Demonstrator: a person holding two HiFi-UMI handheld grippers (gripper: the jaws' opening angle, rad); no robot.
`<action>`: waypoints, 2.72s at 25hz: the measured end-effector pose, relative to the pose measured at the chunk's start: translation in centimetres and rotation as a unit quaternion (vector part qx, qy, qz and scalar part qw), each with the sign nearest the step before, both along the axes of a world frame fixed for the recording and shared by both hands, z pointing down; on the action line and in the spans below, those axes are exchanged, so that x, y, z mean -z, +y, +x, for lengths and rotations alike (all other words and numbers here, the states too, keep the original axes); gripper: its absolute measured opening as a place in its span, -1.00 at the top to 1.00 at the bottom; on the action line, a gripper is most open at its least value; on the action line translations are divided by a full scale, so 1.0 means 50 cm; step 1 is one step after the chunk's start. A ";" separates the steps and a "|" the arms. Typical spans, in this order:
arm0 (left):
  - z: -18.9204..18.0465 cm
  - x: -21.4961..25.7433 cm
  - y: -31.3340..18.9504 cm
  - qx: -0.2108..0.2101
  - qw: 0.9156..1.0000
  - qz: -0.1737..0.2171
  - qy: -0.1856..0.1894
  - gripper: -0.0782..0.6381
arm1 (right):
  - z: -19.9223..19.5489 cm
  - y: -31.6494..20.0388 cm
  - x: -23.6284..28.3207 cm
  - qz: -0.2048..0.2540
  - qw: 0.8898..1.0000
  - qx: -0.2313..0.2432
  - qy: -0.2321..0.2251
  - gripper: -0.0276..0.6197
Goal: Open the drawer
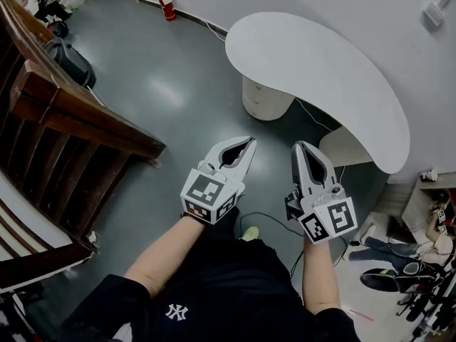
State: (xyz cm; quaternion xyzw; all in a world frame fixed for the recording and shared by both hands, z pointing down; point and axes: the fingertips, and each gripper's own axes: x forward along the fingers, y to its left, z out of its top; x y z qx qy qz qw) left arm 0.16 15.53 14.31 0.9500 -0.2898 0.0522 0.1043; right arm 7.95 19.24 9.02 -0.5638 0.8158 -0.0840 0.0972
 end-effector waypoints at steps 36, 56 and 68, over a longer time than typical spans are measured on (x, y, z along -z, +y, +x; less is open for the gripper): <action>0.224 -0.766 -0.680 0.045 0.979 -0.171 0.103 0.76 | 0.118 -0.649 -0.576 -0.065 0.997 0.006 0.046 0.87; 0.361 -0.979 -0.844 0.083 0.956 -0.233 0.158 0.50 | 0.179 -0.725 -0.699 -0.074 0.996 0.030 0.030 0.87; 0.377 -0.978 -0.871 0.078 0.954 -0.237 0.166 0.49 | 0.183 -0.723 -0.704 -0.090 0.995 0.029 0.027 0.87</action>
